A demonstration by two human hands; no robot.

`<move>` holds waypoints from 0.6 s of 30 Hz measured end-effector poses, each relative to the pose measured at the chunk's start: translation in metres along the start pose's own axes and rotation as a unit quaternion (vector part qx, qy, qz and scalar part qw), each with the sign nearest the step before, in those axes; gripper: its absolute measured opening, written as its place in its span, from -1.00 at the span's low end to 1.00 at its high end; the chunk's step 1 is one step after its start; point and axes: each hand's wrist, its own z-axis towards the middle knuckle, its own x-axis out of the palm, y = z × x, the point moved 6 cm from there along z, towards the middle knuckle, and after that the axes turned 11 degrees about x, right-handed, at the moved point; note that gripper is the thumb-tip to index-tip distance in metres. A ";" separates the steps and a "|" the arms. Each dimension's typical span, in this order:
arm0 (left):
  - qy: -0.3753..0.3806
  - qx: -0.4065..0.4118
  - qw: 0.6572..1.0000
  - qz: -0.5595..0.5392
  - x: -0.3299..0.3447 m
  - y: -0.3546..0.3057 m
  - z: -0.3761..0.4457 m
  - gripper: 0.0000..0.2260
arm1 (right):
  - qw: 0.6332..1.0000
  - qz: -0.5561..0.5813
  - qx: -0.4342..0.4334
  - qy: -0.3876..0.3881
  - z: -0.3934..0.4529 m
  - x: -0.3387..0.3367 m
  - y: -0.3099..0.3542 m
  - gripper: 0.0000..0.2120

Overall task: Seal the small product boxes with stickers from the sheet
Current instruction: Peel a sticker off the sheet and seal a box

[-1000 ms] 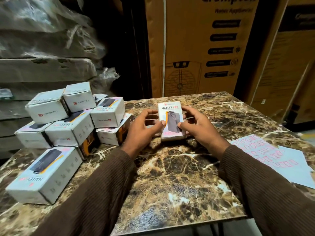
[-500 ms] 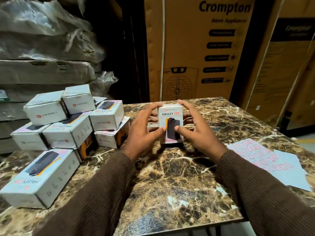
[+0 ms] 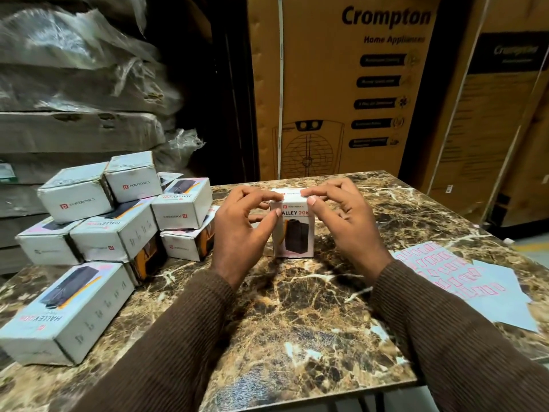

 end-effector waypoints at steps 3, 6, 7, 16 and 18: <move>-0.007 0.003 1.000 0.008 -0.001 -0.003 0.000 -0.86 | 0.999 0.017 0.029 0.003 0.005 -0.001 -0.007 -0.81; -0.018 0.000 0.999 0.028 -0.002 -0.006 0.000 -0.87 | 0.995 0.062 0.063 0.050 0.006 0.005 -0.013 -0.80; -0.021 0.000 0.999 0.038 -0.002 -0.006 0.000 -0.87 | 0.994 0.066 0.065 0.051 0.005 0.005 -0.013 -0.81; -0.011 -0.049 0.992 -0.119 0.005 -0.002 -0.001 -0.79 | 0.998 0.031 0.001 0.055 -0.007 0.006 0.004 -0.87; 0.014 -0.050 0.989 -0.140 0.008 -0.004 -0.002 -0.77 | 0.996 0.064 0.007 0.068 -0.008 0.006 0.007 -0.86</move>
